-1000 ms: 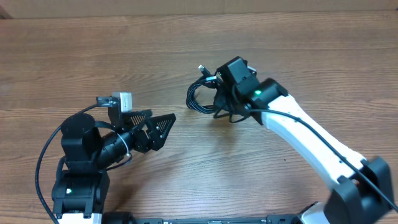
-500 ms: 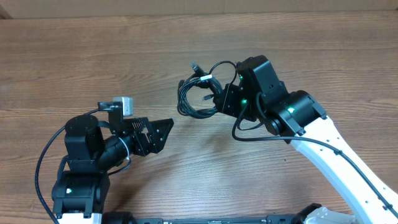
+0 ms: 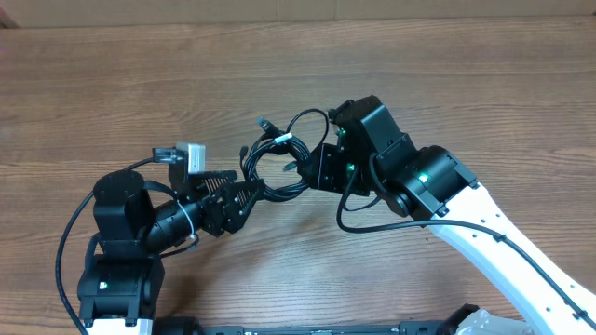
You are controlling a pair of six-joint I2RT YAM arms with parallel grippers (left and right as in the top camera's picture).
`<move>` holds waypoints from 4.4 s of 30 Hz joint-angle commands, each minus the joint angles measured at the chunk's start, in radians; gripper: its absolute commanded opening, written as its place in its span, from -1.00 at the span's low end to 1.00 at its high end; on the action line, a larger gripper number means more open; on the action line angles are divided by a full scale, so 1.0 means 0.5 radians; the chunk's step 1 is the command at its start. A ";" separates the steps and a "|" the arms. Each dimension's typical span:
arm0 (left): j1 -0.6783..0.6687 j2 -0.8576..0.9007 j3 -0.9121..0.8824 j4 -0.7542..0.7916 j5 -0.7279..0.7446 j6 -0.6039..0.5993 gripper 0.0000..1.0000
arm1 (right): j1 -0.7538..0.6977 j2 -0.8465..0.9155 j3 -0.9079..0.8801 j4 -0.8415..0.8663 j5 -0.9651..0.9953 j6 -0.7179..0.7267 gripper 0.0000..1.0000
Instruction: Untangle cables
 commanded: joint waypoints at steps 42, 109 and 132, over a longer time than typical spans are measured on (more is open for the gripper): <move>-0.015 0.003 0.027 0.019 0.017 -0.066 -0.92 | 0.034 0.031 0.068 -0.095 0.699 0.066 -0.92; -0.014 0.001 0.028 0.092 0.001 -0.065 -0.92 | -0.254 0.064 0.072 0.127 -0.407 -0.615 0.16; -0.015 0.001 0.029 0.405 0.466 -1.029 -0.92 | -0.243 -0.093 0.072 -0.114 -0.430 -1.224 0.29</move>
